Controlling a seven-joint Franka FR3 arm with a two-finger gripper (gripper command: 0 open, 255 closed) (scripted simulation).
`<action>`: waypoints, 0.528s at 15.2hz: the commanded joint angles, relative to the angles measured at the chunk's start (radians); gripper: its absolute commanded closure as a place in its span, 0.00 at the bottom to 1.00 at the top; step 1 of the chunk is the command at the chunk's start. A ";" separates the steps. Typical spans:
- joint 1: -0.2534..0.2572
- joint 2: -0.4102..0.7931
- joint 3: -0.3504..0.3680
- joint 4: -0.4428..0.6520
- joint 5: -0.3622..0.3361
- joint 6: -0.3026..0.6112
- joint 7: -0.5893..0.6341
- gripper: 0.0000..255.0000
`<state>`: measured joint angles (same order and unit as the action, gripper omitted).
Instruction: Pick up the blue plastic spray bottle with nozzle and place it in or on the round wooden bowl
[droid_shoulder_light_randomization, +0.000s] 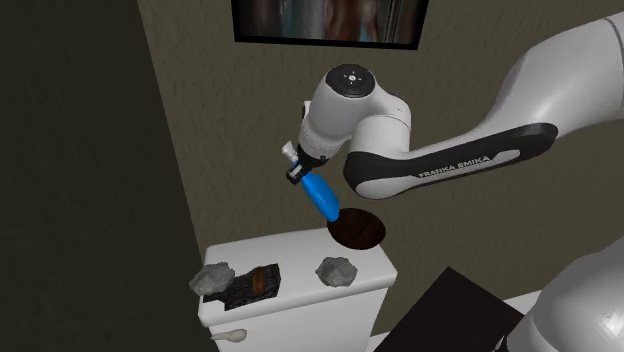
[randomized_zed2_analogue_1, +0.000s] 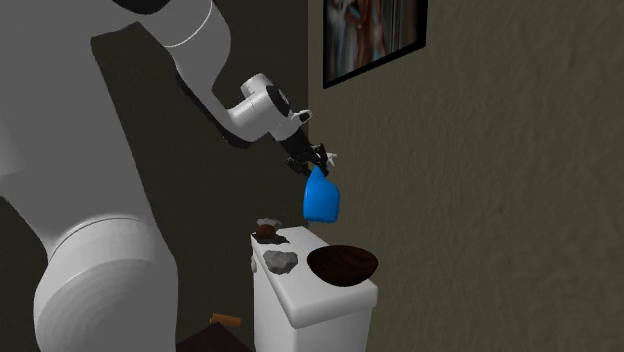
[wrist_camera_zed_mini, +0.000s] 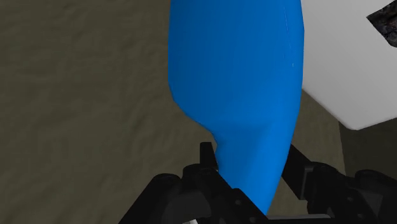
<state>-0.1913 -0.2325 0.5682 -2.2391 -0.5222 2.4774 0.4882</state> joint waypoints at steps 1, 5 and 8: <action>0.010 -0.068 -0.051 -0.071 0.054 0.037 -0.068 1.00; 0.050 -0.194 -0.165 -0.197 0.135 0.078 -0.198 1.00; 0.078 -0.281 -0.251 -0.279 0.176 0.094 -0.290 1.00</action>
<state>-0.1247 -0.4783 0.3512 -2.4874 -0.3639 2.5662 0.2373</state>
